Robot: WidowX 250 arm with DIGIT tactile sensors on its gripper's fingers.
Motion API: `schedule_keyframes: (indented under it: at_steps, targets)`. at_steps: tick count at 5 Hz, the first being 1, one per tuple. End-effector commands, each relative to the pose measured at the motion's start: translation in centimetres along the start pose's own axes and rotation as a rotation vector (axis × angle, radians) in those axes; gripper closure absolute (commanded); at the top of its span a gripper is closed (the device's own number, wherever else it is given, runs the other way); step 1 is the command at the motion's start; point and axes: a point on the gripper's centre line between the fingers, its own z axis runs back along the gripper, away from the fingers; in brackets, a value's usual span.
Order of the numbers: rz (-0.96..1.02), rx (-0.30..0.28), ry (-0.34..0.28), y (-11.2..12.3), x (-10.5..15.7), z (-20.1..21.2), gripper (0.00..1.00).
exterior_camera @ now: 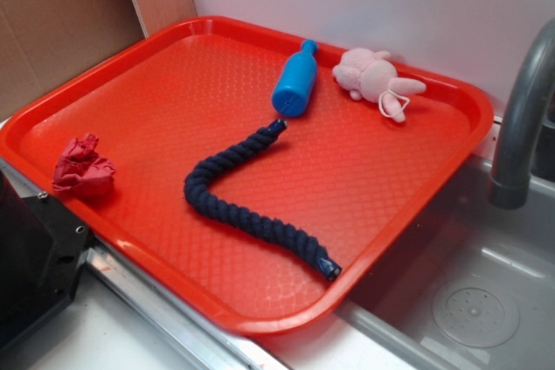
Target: Grab the red paper.
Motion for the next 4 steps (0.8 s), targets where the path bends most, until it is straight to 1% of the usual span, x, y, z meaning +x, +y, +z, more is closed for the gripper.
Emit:
schedule_keyframes:
  at_steps: [1,2,4]
  targets:
    - [0.0,0.0,0.0,0.0,0.0,0.0,0.0]
    - [-0.003,-0.009,0.021,1.0,0.0,-2.5,0.0]
    - [-0.003,-0.009,0.021,1.0,0.0,-2.5,0.0]
